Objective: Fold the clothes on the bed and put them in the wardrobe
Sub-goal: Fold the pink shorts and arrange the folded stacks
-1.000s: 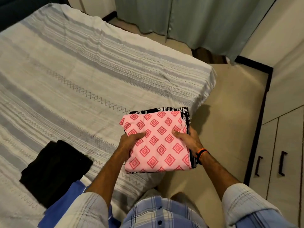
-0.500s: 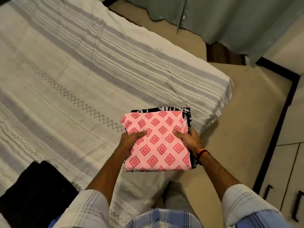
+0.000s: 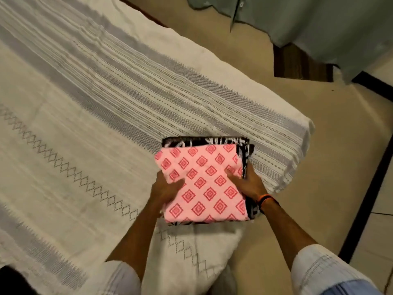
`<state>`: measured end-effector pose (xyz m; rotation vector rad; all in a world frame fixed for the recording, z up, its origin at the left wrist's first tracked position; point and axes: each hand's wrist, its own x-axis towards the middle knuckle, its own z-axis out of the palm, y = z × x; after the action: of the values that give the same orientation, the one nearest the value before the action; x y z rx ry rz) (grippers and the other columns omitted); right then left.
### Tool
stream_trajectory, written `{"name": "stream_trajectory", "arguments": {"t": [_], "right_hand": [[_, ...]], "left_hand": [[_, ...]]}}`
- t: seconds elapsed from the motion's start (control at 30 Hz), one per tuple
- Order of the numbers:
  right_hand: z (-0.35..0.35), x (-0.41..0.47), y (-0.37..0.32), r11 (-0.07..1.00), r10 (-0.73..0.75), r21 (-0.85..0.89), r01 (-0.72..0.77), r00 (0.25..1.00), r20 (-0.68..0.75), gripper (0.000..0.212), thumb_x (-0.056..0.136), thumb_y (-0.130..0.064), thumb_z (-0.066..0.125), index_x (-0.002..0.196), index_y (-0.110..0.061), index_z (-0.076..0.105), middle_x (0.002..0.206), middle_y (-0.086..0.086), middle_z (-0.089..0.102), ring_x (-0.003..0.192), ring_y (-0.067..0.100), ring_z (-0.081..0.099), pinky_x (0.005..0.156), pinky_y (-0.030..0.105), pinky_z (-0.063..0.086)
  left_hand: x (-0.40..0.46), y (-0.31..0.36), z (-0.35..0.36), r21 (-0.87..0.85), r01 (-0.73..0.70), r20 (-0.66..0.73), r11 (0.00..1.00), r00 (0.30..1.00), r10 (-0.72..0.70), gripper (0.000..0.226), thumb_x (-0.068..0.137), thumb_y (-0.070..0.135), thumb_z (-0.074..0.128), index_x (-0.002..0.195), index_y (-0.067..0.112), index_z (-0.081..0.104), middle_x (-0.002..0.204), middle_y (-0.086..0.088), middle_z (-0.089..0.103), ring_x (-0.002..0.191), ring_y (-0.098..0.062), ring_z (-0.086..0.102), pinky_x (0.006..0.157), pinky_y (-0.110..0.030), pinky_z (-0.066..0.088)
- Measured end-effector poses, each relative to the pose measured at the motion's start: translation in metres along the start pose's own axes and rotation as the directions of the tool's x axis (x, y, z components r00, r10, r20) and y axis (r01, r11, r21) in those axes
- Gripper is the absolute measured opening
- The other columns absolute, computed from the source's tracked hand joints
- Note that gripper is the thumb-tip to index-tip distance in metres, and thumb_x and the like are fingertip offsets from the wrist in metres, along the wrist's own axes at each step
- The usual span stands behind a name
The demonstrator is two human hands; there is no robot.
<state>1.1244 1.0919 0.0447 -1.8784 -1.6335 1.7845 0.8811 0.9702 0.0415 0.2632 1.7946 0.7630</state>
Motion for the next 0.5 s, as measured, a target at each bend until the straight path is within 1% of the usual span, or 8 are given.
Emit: {"name": "stream_trajectory", "arguments": {"t": [0.03,0.07,0.1,0.17,0.23,0.27,0.4,0.5], "right_hand": [[0.003,0.011,0.011,0.975,0.056,-0.217,-0.056,0.998,-0.007,0.091,0.087,-0.030,0.073,0.156,-0.024,0.014,0.137,0.013,0.056,0.112,0.031,0.064,0.094,0.042,0.052],[0.009,0.021,0.024,0.922,0.084,-0.378,-0.083,0.996,-0.013,0.094,0.089,-0.025,0.069,0.158,-0.023,0.005,0.148,0.017,0.042,0.123,0.036,0.054,0.100,0.044,0.047],[0.015,0.028,0.035,0.888,0.073,-0.455,-0.068,0.997,-0.007,0.093,0.089,-0.022,0.066,0.158,-0.024,0.002,0.153,0.017,0.031,0.130,0.038,0.046,0.105,0.047,0.044],[0.025,0.035,0.045,0.889,0.047,-0.457,-0.030,0.999,0.027,0.086,0.089,-0.021,0.061,0.157,-0.032,0.008,0.154,0.015,0.030,0.133,0.040,0.041,0.108,0.053,0.040],[0.030,0.040,0.049,0.893,0.058,-0.448,-0.028,0.997,0.053,0.081,0.089,-0.021,0.061,0.155,-0.035,0.015,0.148,0.015,0.036,0.131,0.039,0.043,0.108,0.055,0.039],[0.030,0.040,0.048,0.895,0.067,-0.445,-0.036,0.996,0.054,0.080,0.089,-0.020,0.061,0.154,-0.036,0.018,0.144,0.014,0.040,0.129,0.038,0.045,0.107,0.055,0.040],[0.026,0.038,0.043,0.917,0.032,-0.398,-0.003,0.997,0.066,0.074,0.084,-0.017,0.063,0.147,-0.038,0.031,0.138,0.008,0.049,0.123,0.034,0.051,0.104,0.057,0.043],[0.024,0.035,0.044,0.923,0.002,-0.384,0.020,0.998,0.056,0.064,0.082,-0.016,0.065,0.139,-0.032,0.040,0.134,0.006,0.055,0.120,0.031,0.054,0.103,0.057,0.044]], "left_hand": [[0.010,-0.010,0.006,0.140,0.024,-0.015,0.990,1.000,-0.022,0.069,0.074,0.020,0.083,0.132,0.014,0.045,0.117,0.000,0.065,0.109,-0.027,0.065,0.095,-0.045,0.053],[0.020,-0.019,0.012,0.249,0.032,-0.006,0.968,0.999,-0.032,0.075,0.076,0.016,0.082,0.137,0.013,0.038,0.120,0.000,0.060,0.117,-0.028,0.059,0.099,-0.041,0.048],[0.024,-0.026,0.019,0.335,0.009,0.025,0.942,1.000,-0.019,0.078,0.078,0.015,0.080,0.142,0.013,0.034,0.126,-0.002,0.057,0.123,-0.028,0.054,0.101,-0.036,0.043],[0.029,-0.031,0.030,0.448,-0.068,0.102,0.891,0.994,0.024,0.077,0.084,0.020,0.075,0.148,0.014,0.033,0.139,-0.005,0.054,0.128,-0.027,0.049,0.100,-0.033,0.039],[0.033,-0.034,0.033,0.497,-0.067,0.106,0.865,0.994,0.016,0.080,0.086,0.024,0.073,0.152,0.016,0.029,0.146,-0.006,0.048,0.134,-0.028,0.044,0.106,-0.036,0.036],[0.035,-0.035,0.033,0.494,-0.032,0.094,0.869,0.995,-0.016,0.083,0.086,0.026,0.073,0.154,0.017,0.026,0.149,-0.006,0.044,0.136,-0.028,0.042,0.108,-0.039,0.034],[0.041,-0.037,0.028,0.471,0.049,0.086,0.881,0.991,-0.102,0.086,0.083,0.031,0.075,0.153,0.022,0.026,0.149,-0.003,0.045,0.133,-0.028,0.044,0.109,-0.046,0.035],[0.037,-0.028,0.027,0.492,0.030,0.102,0.870,0.991,-0.092,0.084,0.083,0.031,0.075,0.152,0.021,0.028,0.149,-0.004,0.045,0.133,-0.028,0.044,0.108,-0.046,0.036]]}}
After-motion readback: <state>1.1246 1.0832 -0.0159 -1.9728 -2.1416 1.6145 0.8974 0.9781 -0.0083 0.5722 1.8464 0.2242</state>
